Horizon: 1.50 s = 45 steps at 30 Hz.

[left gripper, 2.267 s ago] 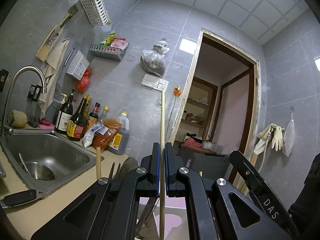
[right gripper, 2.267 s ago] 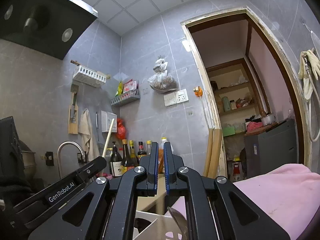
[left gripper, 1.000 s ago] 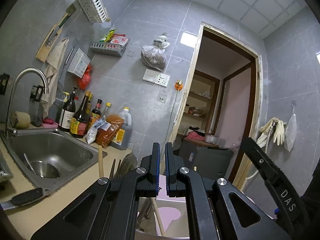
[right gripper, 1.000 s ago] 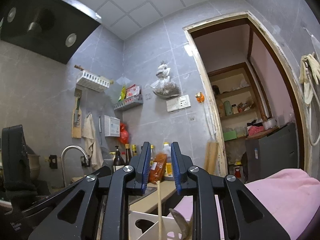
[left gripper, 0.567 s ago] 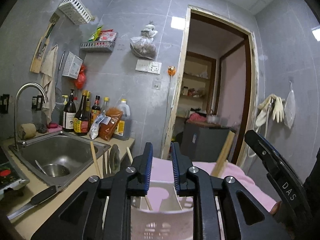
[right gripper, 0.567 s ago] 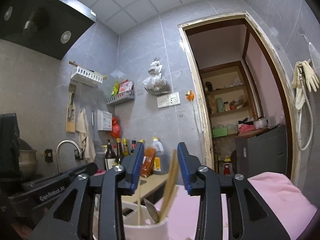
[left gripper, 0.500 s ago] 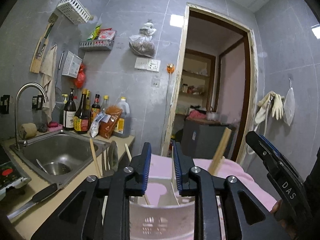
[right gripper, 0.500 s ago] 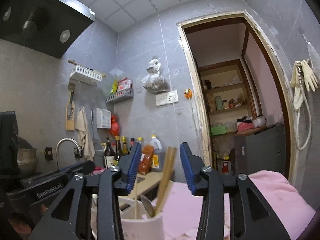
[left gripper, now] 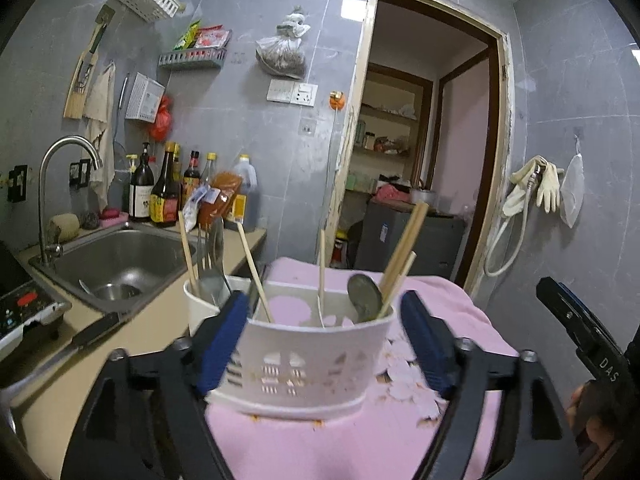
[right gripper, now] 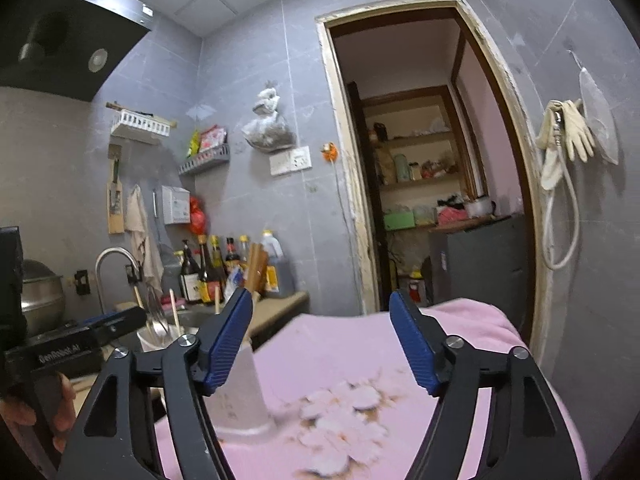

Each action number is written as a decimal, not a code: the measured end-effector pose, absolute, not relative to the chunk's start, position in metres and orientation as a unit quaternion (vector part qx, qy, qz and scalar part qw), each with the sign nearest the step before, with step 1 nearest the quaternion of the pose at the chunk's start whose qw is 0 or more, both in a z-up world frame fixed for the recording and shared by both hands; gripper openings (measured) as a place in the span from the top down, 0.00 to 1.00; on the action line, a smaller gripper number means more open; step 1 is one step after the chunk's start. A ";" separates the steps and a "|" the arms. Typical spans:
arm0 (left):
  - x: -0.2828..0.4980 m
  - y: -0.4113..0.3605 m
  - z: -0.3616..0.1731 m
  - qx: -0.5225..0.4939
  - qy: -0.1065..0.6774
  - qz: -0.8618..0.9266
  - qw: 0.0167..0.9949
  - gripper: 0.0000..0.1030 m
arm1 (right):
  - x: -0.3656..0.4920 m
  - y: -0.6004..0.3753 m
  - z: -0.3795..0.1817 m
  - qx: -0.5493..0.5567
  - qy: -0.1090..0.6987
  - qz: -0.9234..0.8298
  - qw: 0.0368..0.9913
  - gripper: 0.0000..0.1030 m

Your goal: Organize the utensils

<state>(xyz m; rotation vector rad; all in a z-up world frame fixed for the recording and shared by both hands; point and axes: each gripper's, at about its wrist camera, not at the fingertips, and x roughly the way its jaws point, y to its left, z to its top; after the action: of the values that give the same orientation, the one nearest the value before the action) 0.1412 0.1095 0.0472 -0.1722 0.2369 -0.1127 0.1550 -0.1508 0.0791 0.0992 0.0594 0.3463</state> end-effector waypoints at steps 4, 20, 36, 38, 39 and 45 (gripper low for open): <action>0.127 0.102 0.043 -0.081 0.125 -0.066 0.987 0.09 | 0.140 -0.167 0.076 0.045 0.046 0.161 0.985 0.18; 0.078 0.072 0.016 -0.047 0.138 -0.057 0.988 0.05 | 0.079 -0.189 0.061 0.004 0.057 0.118 0.991 0.00; 0.067 0.072 0.004 -0.047 0.145 -0.056 0.987 0.05 | 0.076 -0.206 0.044 0.020 0.080 0.094 0.992 0.00; 0.067 0.072 0.004 -0.047 0.145 -0.056 0.987 0.05 | 0.076 -0.207 0.044 0.020 0.081 0.094 0.992 0.00; 0.067 0.072 0.004 -0.047 0.145 -0.056 0.987 0.05 | 0.076 -0.207 0.044 0.020 0.081 0.094 0.992 0.00; 0.068 0.072 0.003 -0.050 0.147 -0.058 0.986 0.05 | 0.075 -0.208 0.044 0.019 0.081 0.093 0.992 0.00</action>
<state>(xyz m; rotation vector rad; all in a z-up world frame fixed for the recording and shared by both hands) 0.0677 0.0722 0.0029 -0.1009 0.2958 -0.1170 0.0754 -0.2082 0.0439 0.0388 0.1632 0.1871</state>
